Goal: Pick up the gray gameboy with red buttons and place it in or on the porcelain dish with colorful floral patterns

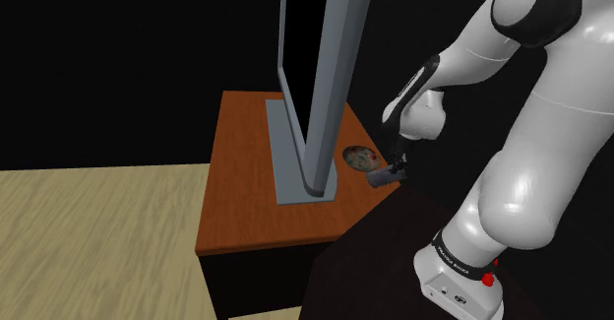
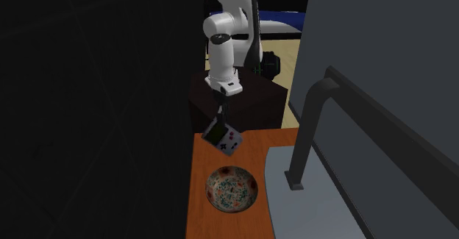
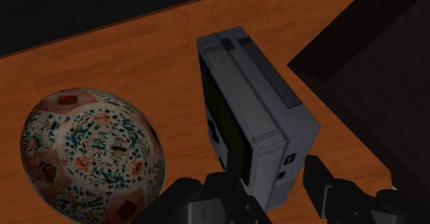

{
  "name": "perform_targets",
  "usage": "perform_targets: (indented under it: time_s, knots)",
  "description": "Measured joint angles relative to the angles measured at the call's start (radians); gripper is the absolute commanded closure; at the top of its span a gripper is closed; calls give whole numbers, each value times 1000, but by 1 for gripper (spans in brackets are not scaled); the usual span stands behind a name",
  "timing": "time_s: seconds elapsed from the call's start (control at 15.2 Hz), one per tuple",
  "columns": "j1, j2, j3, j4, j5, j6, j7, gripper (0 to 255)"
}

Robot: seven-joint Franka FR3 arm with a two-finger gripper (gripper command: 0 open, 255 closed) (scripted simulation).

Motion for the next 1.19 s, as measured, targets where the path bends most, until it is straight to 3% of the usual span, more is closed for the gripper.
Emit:
perform_targets:
  time_s: [0.2,0.33,0.53,0.73,0.86,1.19]
  knots:
    - [52,-77,-93,-14,-190,-33,139,255]
    - [55,-133,-127,-17,-315,-63,229,255]
    - [22,-213,-127,-11,-474,-122,342,255]
    - [-22,-280,-100,-8,-578,-178,415,255]
    - [5,-260,-97,34,-547,-204,409,255]
    - [96,-94,-102,221,-304,-275,281,255]
